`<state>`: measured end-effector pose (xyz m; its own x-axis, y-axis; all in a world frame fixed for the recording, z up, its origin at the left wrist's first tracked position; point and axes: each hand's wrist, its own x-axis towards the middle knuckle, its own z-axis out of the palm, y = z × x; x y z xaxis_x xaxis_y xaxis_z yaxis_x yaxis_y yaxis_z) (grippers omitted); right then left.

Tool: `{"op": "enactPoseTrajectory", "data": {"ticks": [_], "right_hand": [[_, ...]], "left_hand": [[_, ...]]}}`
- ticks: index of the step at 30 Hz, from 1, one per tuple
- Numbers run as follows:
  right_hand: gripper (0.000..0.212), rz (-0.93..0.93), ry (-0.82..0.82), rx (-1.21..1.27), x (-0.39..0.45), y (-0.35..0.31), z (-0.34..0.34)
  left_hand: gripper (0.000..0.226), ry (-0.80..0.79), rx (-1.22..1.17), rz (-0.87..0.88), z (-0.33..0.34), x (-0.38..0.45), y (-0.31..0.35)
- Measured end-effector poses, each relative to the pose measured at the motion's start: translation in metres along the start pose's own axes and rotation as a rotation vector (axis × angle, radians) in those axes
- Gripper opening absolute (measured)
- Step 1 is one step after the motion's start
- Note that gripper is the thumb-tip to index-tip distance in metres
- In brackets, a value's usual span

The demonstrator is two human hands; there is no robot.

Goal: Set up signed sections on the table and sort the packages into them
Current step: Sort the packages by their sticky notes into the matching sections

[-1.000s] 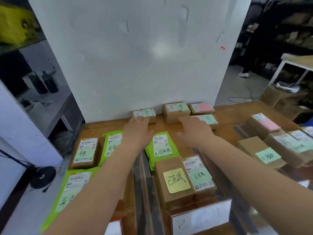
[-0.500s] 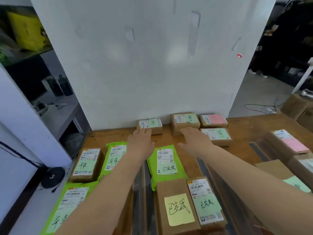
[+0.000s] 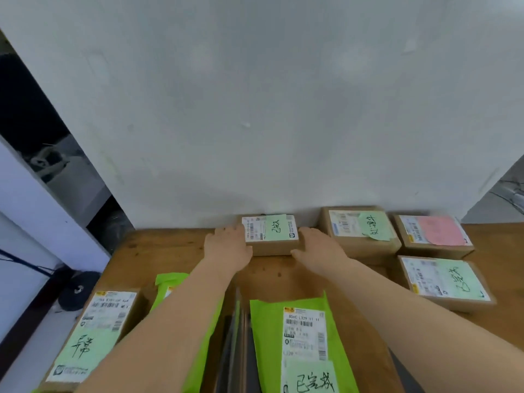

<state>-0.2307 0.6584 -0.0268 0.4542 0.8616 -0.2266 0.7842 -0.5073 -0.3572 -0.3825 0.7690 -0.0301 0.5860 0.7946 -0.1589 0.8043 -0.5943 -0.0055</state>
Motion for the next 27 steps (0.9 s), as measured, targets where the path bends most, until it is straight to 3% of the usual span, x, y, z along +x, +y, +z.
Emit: {"op": "enactPoseTrajectory", "data": {"ticks": [7,14,21,24,27], "right_hand": [[0.046,0.086,0.017,0.264,0.058,0.011,0.03],[0.048,0.199,0.189,0.672,0.055,0.01,0.024],[0.046,0.171,0.396,1.006,-0.018,0.01,-0.028],[0.064,0.106,0.367,1.143,-0.07,0.013,-0.054],[0.048,0.049,0.273,1.251,-0.129,0.02,-0.076]], "left_hand": [[0.046,-0.069,-0.467,-0.137,0.03,0.051,-0.002],[0.04,0.06,-0.813,-0.075,0.018,0.038,0.001],[0.042,0.23,-1.136,0.034,-0.04,-0.031,0.013],[0.04,0.259,-1.27,0.07,-0.063,-0.079,0.026],[0.045,0.285,-1.407,0.047,-0.073,-0.136,0.041]]}}
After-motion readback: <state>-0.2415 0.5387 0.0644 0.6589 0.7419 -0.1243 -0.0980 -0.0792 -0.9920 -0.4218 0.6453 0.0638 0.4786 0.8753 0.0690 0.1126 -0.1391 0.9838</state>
